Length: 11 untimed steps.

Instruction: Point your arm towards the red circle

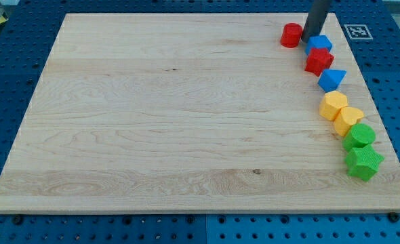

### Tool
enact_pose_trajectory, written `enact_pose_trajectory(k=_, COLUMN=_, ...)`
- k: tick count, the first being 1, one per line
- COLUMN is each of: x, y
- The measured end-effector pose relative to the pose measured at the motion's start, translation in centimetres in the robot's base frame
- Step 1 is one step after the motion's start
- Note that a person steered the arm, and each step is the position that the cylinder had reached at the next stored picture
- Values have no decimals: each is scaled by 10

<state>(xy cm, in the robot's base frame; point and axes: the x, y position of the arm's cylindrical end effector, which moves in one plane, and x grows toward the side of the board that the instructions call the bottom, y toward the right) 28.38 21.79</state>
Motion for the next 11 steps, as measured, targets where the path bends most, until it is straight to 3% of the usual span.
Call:
enact_pose_trajectory(k=6, x=50, y=-11)
enact_pose_trajectory(k=9, x=-23, y=-111)
enact_pose_trajectory(k=11, x=-25, y=-106)
